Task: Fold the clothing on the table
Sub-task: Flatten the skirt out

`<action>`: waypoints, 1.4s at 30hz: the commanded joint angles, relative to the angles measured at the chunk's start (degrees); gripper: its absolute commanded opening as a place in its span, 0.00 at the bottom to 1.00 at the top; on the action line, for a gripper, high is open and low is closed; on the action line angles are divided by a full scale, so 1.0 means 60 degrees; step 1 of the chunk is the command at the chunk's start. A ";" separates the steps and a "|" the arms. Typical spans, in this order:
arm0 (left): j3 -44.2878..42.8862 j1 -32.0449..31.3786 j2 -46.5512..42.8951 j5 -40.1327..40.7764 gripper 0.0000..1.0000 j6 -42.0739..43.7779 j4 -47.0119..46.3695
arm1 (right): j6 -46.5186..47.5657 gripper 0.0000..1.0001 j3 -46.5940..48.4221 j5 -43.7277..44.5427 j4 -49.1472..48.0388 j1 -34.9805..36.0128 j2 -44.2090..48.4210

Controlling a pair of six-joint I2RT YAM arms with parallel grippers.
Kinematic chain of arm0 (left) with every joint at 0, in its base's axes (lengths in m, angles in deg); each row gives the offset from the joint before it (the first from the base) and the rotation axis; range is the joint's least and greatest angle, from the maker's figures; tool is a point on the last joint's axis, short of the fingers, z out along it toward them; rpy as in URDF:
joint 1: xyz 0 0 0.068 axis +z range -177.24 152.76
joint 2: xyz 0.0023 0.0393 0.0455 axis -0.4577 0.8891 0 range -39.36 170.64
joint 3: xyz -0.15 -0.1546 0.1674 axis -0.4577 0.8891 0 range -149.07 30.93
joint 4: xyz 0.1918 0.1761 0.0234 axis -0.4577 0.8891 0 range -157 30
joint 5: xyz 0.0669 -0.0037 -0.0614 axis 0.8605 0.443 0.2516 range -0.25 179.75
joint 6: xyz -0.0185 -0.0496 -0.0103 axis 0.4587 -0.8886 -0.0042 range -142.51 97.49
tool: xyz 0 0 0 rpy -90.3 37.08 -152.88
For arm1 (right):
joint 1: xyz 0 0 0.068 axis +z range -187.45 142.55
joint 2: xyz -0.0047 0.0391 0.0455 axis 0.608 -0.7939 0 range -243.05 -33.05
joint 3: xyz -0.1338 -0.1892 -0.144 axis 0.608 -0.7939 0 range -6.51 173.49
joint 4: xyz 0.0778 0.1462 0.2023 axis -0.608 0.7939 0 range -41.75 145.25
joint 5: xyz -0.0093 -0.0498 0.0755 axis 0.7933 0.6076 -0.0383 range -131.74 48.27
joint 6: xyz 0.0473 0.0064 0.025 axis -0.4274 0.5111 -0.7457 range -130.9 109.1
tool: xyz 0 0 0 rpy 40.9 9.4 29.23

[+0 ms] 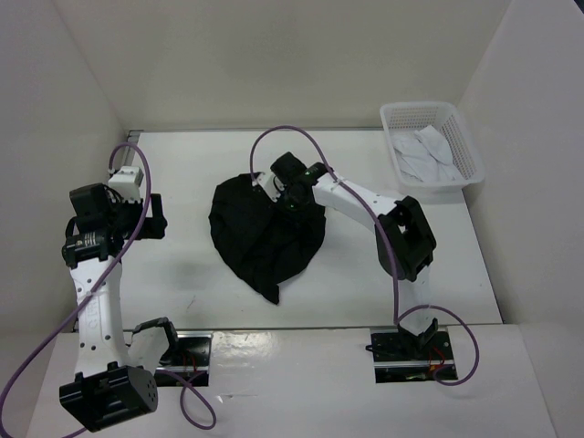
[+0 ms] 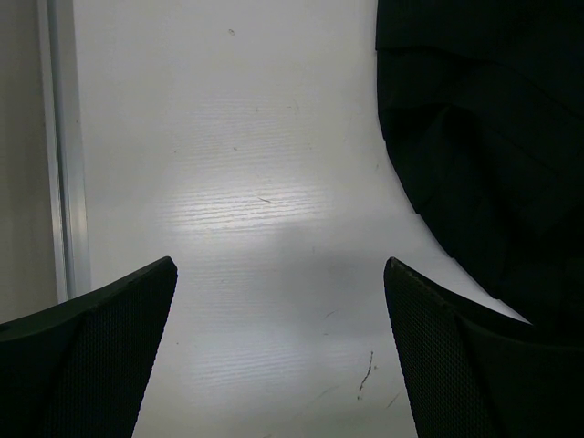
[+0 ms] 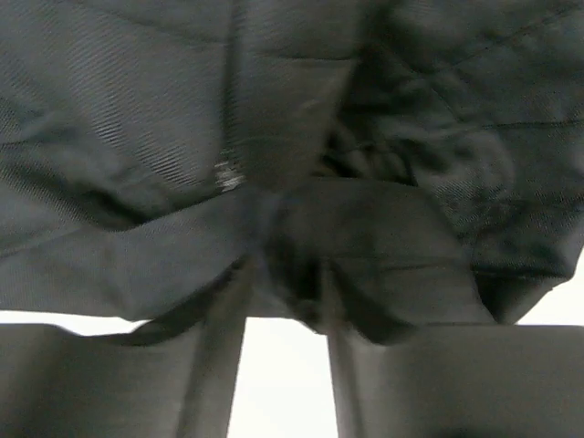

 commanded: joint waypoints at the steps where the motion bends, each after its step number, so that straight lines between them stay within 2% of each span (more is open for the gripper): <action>1: 0.0043 -0.0010 -0.0146 0.0014 1.00 -0.0203 -0.0248 | -0.0143 0.32 -0.0012 0.0750 -0.0653 0.0063 -0.0096; 2: 0.0043 -0.0010 -0.0146 0.0014 1.00 -0.0203 -0.0248 | -0.0143 0.16 -0.0129 0.1027 -0.0813 0.0063 -0.0096; 4: 0.0043 -0.0010 -0.0146 -0.0074 1.00 -0.0203 -0.0248 | -0.0231 0.02 -0.0232 0.1394 -0.0960 0.0063 -0.0096; 5: 0.0043 -0.0010 -0.0146 -0.0074 1.00 -0.0203 -0.0248 | -0.0318 0.00 -0.0233 0.1700 -0.1062 0.0063 -0.0096; 11: 0.0043 -0.0010 -0.0234 -0.0162 1.00 -0.0203 -0.0248 | -0.0319 0.00 0.0425 0.1602 -0.0435 -0.0024 0.1147; 17: 0.0043 -0.0010 -0.0234 -0.0366 1.00 -0.0115 -0.0248 | 0.0222 0.00 0.1130 -0.0375 0.0634 -0.1502 0.3399; 18: 0.0043 -0.0010 -0.0132 -0.0367 1.00 -0.0014 -0.0248 | 0.0310 0.00 0.0970 -0.0580 0.0636 -0.1707 0.3681; 19: 0.0043 -0.0010 -0.0030 -0.0831 0.92 0.0205 -0.0161 | 0.0398 0.00 0.0592 -0.0799 0.0723 -0.2130 0.4438; 22: -0.0073 -0.0521 0.0320 -0.1290 0.78 0.0397 -0.0160 | 0.0661 0.00 -0.0698 -0.0889 0.0724 -0.2222 0.5189; 24: -0.0423 -0.1092 0.0832 -0.1159 0.82 0.0529 -0.0073 | 0.0983 0.00 -0.2028 -0.0889 0.0724 -0.2222 0.5498; 26: -0.0659 -0.1473 0.1258 -0.0954 0.89 0.0617 -0.0073 | 0.0985 0.18 -0.2676 -0.0525 0.0826 -0.2222 0.5616; 27: -0.0790 -0.1924 0.1739 -0.0750 0.90 0.0748 0.0014 | 0.0985 0.26 -0.3244 0.0100 0.0826 -0.2222 0.5617; 29: -0.1112 -0.2656 0.2500 -0.0427 0.91 0.0836 0.0015 | 0.0985 0.36 -0.3717 0.1052 0.0942 -0.2222 0.5821; 32: -0.1523 -0.3581 0.3337 0.0261 0.91 0.0925 0.0118 | 0.0985 0.34 -0.4333 0.1687 0.1030 -0.2222 0.6187; 33: -0.1872 -0.4280 0.3877 0.0640 0.90 0.0925 0.0219 | 0.0985 0.24 -0.4421 0.1689 0.1133 -0.2222 0.6304; 35: -0.2269 -0.4972 0.4581 0.0892 0.90 0.1012 0.0220 | 0.0867 0.16 -0.4422 0.1558 0.1351 -0.2440 0.6524; 36: -0.2489 -0.5527 0.4774 0.0893 0.92 0.1013 0.0061 | 0.0867 0.13 -0.4422 0.1470 0.1455 -0.2528 0.6525; 37: -0.2853 -0.5764 0.4950 0.0980 0.94 0.1013 -0.0057 | 0.0867 0.15 -0.4422 0.1469 0.1456 -0.2529 0.6525; 40: -0.3339 -0.6921 0.5536 0.1477 1.00 0.1451 -0.0686 | 0.0721 0.44 -0.4612 0.1806 0.1456 -0.3055 0.6773; 41: -0.3602 -0.7547 0.5871 0.2015 1.00 0.1815 -0.1021 | 0.0619 0.60 -0.4613 0.1806 0.1354 -0.3492 0.7035; 42: -0.3735 -0.7554 0.6034 0.2340 1.00 0.1978 -0.1213 | 0.0517 0.60 -0.4613 0.1806 0.1266 -0.3801 0.7168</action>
